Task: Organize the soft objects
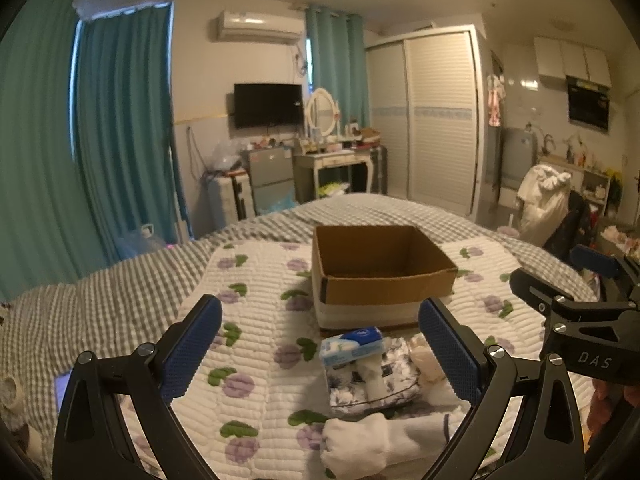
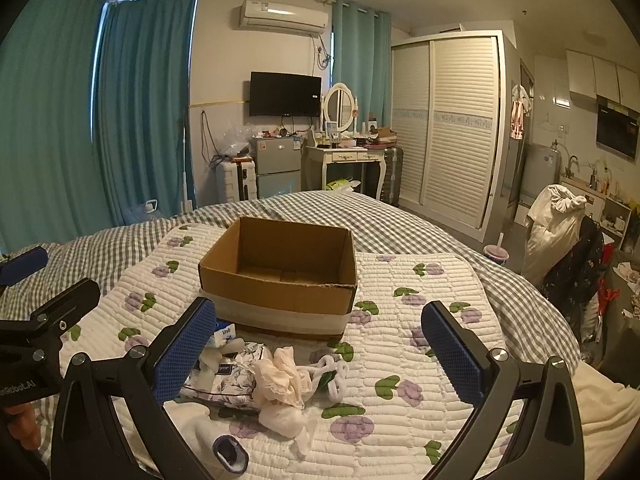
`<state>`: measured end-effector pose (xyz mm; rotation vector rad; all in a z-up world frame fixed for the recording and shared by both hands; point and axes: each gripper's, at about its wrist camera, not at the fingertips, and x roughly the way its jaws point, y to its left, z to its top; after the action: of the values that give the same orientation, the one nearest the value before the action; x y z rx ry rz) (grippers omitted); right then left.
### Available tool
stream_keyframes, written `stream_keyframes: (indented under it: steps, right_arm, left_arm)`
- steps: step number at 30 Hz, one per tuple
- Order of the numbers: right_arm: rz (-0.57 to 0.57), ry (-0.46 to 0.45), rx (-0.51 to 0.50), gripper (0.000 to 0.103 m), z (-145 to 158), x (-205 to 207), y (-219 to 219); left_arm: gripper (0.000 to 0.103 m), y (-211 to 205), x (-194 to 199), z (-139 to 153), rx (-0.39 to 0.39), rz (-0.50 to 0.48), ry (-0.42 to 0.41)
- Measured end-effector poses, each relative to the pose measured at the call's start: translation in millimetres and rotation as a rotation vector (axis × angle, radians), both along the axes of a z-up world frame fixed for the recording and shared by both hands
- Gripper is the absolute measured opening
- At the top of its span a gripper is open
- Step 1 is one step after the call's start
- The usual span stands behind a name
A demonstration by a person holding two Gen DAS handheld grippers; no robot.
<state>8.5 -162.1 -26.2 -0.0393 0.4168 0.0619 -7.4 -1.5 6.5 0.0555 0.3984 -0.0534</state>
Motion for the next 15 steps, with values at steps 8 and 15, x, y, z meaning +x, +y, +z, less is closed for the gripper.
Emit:
stream_keyframes:
  steps: [8, 15]
  right_arm:
    - [0.016, 0.005, -0.016, 0.103, 0.5, -11.5, 3.0]
    - [0.038, 0.073, -0.032, 0.103, -24.2, -14.2, 4.3]
  left_arm:
    - [0.101, 1.2, -6.8, -3.6, -0.003, -0.001, 0.017]
    - [0.101, 6.1, -5.8, -42.1, -0.019, 0.000, 0.116]
